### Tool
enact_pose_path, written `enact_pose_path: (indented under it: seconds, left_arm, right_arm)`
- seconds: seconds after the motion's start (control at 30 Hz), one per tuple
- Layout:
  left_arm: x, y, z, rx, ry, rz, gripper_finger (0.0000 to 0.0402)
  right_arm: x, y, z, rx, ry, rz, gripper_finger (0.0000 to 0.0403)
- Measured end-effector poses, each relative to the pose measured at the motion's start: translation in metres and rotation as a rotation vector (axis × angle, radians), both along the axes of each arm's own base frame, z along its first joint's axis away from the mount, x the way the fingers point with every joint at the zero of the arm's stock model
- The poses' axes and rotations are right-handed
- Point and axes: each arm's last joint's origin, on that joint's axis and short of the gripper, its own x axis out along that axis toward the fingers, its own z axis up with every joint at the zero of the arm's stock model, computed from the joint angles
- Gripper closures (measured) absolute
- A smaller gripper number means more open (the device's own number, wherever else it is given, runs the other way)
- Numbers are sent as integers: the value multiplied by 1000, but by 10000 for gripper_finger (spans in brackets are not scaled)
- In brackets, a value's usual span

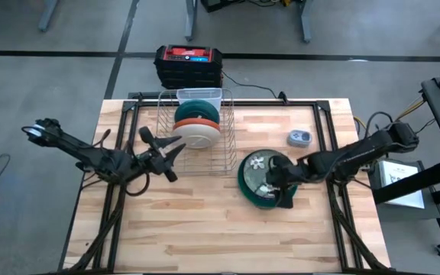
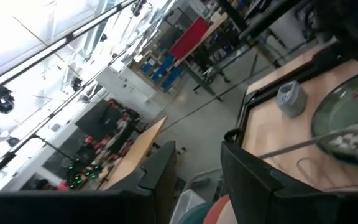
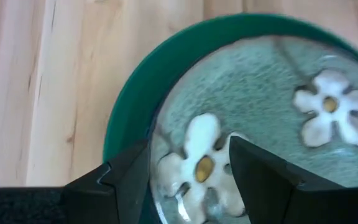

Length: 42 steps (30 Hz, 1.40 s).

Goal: Sort dishes
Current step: Put the green ceramic plate into the dish rack

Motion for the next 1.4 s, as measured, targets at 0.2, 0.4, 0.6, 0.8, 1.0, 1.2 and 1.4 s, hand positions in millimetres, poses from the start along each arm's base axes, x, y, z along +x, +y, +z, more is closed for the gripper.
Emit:
enact_pose_path:
  seconds: [0.2,0.4,0.6,0.8,1.0,1.2,1.4]
  left_arm:
    - [17,-11,-4,-3,-32,-156,284]
    - [47,-28,4,7,-31,-360,284]
    - [90,-38,1,17,45,-328,284]
    - [134,-39,-23,-122,234,-333,284]
    - [184,-53,-52,-229,422,-412,284]
    - [228,-61,-82,-200,592,-376,284]
    - [259,-45,-101,-256,635,-405,284]
  right_arm:
    - [-3,19,-9,2,39,16,186]
    - [-7,30,-23,-74,122,20,187]
    - [-10,30,-26,-115,159,18,183]
    - [-30,21,-5,-101,129,-151,190]
    - [-58,5,18,13,57,-527,204]
    - [-77,3,18,20,15,-433,208]
    - [-87,5,-6,18,-5,-447,208]
